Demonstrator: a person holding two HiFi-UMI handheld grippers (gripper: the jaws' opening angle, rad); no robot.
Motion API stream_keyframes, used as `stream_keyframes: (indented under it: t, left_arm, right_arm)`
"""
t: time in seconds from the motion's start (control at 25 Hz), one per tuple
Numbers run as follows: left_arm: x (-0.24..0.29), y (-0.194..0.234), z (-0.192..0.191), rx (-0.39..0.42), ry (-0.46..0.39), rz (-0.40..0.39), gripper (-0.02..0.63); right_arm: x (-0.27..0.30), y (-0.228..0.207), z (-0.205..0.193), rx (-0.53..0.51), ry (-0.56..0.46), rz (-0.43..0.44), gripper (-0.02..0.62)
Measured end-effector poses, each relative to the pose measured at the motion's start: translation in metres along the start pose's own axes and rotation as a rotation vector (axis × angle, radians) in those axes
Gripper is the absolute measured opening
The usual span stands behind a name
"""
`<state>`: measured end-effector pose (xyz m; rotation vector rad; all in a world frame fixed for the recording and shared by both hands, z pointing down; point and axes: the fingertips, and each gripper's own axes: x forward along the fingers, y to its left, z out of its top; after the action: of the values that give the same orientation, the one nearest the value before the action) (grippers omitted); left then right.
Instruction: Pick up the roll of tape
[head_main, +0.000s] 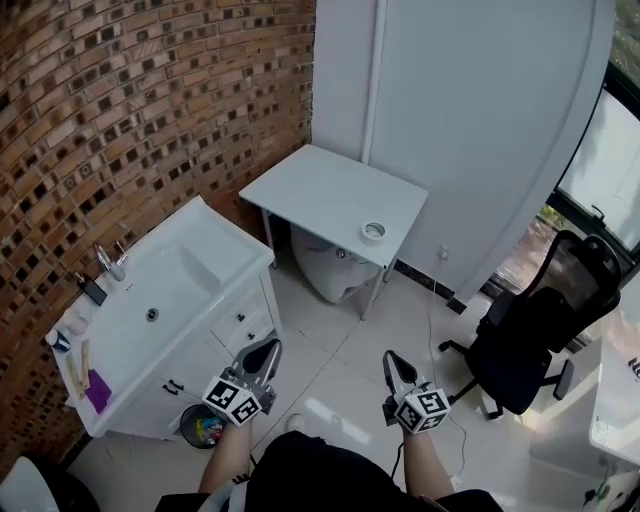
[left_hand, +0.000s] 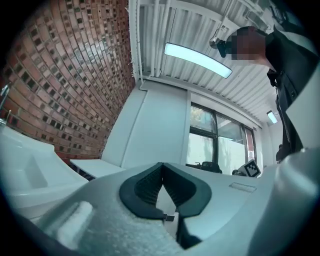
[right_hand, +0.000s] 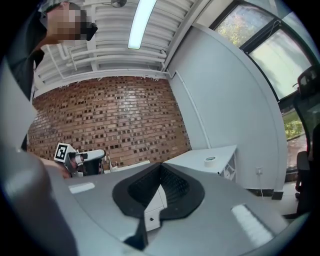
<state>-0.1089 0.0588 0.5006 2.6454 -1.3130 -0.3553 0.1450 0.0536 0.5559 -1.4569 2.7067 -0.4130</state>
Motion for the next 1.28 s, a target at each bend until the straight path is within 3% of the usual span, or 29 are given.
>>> stream_keyframes:
  t: [0.36, 0.84, 1.28]
  left_arm:
    - [0.041, 0.057, 0.002, 0.011, 0.05, -0.044, 0.002]
    - [0.091, 0.098, -0.001, 0.037, 0.096, -0.183, 0.002]
    - [0.116, 0.119, -0.023, -0.015, 0.133, -0.254, 0.002]
  right_arm:
    - [0.04, -0.017, 0.018, -0.008, -0.031, -0.076, 0.006]
    - [0.099, -0.022, 0.038, -0.072, -0.043, -0.157, 0.006]
    - [0.114, -0.029, 0.022, -0.069, -0.026, -0.226, 0.006]
